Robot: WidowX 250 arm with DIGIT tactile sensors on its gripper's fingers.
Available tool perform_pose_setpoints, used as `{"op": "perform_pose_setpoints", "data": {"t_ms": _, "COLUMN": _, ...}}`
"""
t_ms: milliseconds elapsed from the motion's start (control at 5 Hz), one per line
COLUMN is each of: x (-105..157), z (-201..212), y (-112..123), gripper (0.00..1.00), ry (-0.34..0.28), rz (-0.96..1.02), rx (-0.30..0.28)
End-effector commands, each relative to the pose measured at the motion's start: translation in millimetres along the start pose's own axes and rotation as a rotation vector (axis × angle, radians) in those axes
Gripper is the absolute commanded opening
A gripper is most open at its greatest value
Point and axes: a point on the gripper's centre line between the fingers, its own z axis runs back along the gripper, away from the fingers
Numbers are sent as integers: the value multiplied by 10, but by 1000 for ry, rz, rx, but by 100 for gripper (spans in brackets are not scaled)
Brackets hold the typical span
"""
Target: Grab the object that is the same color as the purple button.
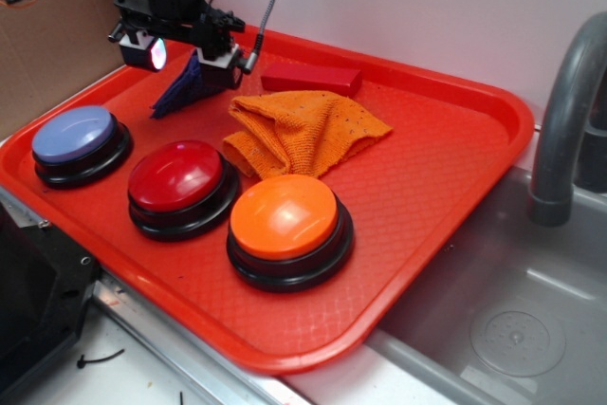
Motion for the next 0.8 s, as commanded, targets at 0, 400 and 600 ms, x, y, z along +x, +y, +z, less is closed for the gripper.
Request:
{"op": "perform_pose_setpoints", "data": {"t_ms": 0, "x": 190, "z": -180, "y": 128, "gripper": 100, "ry": -13, "rz": 20, "rx": 58}}
{"op": "perform_pose_setpoints", "data": {"t_ms": 400, "x": 206, "z": -271, "y": 196, "gripper": 0, "ry": -14, "rz": 15, "rx": 58}}
{"op": "perform_pose_setpoints", "data": {"t_ms": 600, "x": 188, "z": -227, "y": 192, "gripper": 0, "ry": -9, "rz": 1, "rx": 25}}
